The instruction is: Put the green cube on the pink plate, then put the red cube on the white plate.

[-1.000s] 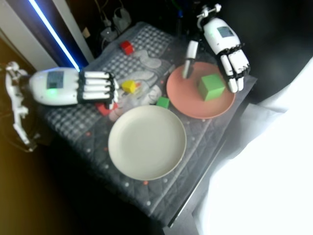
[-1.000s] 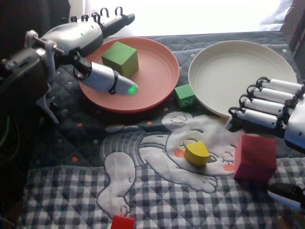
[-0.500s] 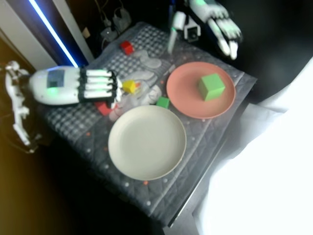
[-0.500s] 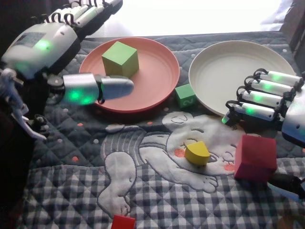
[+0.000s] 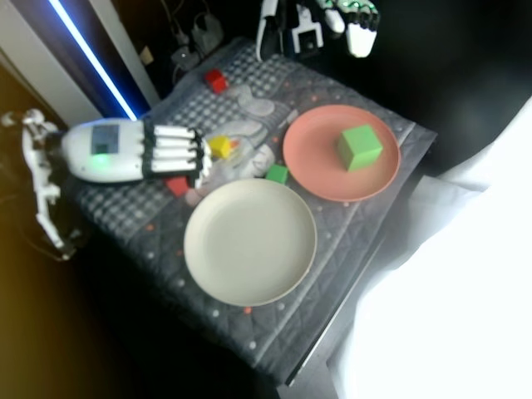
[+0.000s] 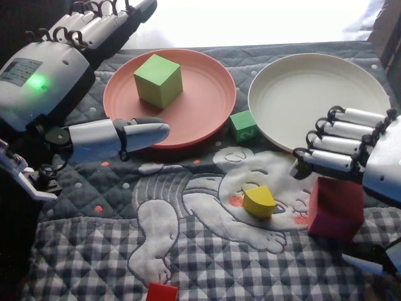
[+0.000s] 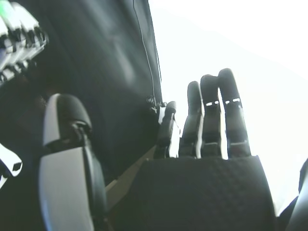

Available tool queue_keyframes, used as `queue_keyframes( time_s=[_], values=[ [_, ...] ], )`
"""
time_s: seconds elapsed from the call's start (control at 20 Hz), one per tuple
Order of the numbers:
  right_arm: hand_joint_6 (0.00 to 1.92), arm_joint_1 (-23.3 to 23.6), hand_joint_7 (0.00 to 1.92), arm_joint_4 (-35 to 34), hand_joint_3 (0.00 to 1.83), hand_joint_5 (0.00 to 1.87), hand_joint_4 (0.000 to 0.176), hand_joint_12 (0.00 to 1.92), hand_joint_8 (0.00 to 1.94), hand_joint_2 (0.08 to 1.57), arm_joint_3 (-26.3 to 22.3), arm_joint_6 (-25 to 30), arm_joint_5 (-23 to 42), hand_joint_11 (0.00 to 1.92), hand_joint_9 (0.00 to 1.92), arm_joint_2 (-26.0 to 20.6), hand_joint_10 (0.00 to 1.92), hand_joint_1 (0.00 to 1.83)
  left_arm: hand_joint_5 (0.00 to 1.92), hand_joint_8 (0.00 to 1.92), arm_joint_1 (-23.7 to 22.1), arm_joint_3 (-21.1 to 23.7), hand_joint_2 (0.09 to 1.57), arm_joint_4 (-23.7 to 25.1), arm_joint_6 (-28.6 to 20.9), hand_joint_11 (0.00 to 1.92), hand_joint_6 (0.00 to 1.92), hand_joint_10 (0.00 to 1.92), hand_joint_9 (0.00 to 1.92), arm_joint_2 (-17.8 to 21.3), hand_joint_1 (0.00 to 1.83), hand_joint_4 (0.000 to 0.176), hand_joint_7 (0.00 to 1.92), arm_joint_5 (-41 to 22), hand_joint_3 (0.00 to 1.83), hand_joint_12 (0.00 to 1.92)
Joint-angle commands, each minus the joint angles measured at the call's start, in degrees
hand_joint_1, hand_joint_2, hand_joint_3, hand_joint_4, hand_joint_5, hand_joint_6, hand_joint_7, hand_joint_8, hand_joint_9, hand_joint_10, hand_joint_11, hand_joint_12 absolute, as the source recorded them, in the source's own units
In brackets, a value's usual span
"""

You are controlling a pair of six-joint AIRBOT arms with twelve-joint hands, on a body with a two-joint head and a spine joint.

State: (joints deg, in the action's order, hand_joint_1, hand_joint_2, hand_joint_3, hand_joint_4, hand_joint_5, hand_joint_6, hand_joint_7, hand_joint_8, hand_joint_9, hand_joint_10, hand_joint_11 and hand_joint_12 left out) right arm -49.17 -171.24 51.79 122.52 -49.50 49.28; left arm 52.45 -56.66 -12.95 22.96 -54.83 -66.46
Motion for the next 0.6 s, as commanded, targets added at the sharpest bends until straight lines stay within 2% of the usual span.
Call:
queue_keyframes(
  time_s=[0.0, 0.15, 0.25, 0.3, 0.35, 0.4, 0.45, 0.5, 0.55],
  values=[
    [0.95, 0.3, 0.31, -1.2, 0.88, 0.21, 0.0, 1.78, 0.93, 0.44, 0.2, 0.2, -5.8, 0.0, 0.18, 0.1, 1.19, 0.76, 0.0, 0.06, -0.4, 0.1, 0.98, 0.9, -0.2, 0.0, 0.0, 0.87, 0.06, 0.1, 0.56, 0.11, 0.26, -7.6, 0.0, 1.1],
    [0.95, 0.2, 0.4, -1.2, 0.81, 0.29, 0.0, 1.77, 0.9, 0.52, 0.6, 0.2, -5.0, 0.0, 0.23, 0.7, 1.18, 0.83, 0.0, 0.01, -0.1, 0.4, 0.98, 1.0, -0.2, 0.0, 0.0, 0.57, 0.11, 0.1, 0.55, 0.101, 0.28, -8.0, 0.0, 0.95],
    [1.0, 0.2, 0.42, -1.2, 0.7, 0.32, 0.0, 1.82, 1.0, 0.66, 0.9, 0.2, -4.3, 0.01, 0.26, 1.1, 1.26, 0.93, 0.0, 0.0, 0.1, 0.5, 1.0, 1.0, -0.2, 0.0, 0.0, 0.32, 0.17, 0.1, 0.54, 0.099, 0.27, -8.3, 0.0, 0.72],
    [1.03, 0.2, 0.47, -1.2, 0.61, 0.37, 0.0, 1.83, 1.06, 0.72, 1.0, 0.2, -4.2, 0.05, 0.32, 1.3, 1.3, 0.98, 0.0, 0.0, 0.1, 0.5, 1.0, 1.0, -0.2, 0.0, 0.0, 0.24, 0.19, 0.1, 0.55, 0.105, 0.27, -8.3, 0.0, 0.67],
    [1.01, 0.2, 0.55, -1.2, 0.52, 0.44, 0.0, 1.82, 1.1, 0.8, 1.1, 0.2, -4.2, 0.1, 0.41, 1.4, 1.3, 1.04, 0.0, 0.0, 0.1, 0.5, 1.01, 1.0, -0.2, 0.0, 0.0, 0.16, 0.19, 0.0, 0.55, 0.1, 0.25, -8.4, 0.0, 0.62],
    [0.99, 0.2, 0.63, -1.2, 0.44, 0.5, 0.0, 1.79, 1.09, 0.88, 1.2, 0.2, -4.2, 0.19, 0.49, 1.6, 1.28, 1.06, 0.0, 0.0, 0.1, 0.5, 1.02, 1.0, -0.2, 0.0, 0.0, 0.15, 0.19, 0.0, 0.55, 0.095, 0.25, -8.4, 0.0, 0.6],
    [1.26, 0.2, 0.86, -1.2, 0.18, 0.66, 0.0, 1.78, 1.21, 1.1, 1.3, 0.2, -4.2, 0.37, 0.64, 1.7, 1.28, 1.17, 0.0, 0.0, 0.2, 0.5, 1.03, 1.0, -0.2, 0.0, 0.0, 0.09, 0.17, -0.1, 0.54, 0.084, 0.22, -8.5, 0.0, 0.44],
    [1.3, 0.3, 0.88, -1.2, 0.06, 0.71, 0.0, 1.78, 1.26, 1.17, 1.4, 0.2, -4.2, 0.44, 0.7, 1.9, 1.29, 1.19, 0.0, 0.0, 0.2, 0.5, 1.04, 0.9, -0.2, 0.0, 0.0, 0.06, 0.17, -0.2, 0.54, 0.087, 0.2, -8.5, 0.0, 0.42],
    [1.25, 0.4, 0.89, -1.2, 0.02, 0.77, 0.0, 1.76, 1.27, 1.18, 1.4, 0.2, -4.2, 0.6, 0.8, 1.9, 1.29, 1.19, 0.0, 0.0, 0.2, 0.5, 1.05, 0.9, -0.2, 0.0, 0.0, 0.03, 0.16, -0.2, 0.54, 0.088, 0.18, -8.5, 0.0, 0.34]
  ],
)
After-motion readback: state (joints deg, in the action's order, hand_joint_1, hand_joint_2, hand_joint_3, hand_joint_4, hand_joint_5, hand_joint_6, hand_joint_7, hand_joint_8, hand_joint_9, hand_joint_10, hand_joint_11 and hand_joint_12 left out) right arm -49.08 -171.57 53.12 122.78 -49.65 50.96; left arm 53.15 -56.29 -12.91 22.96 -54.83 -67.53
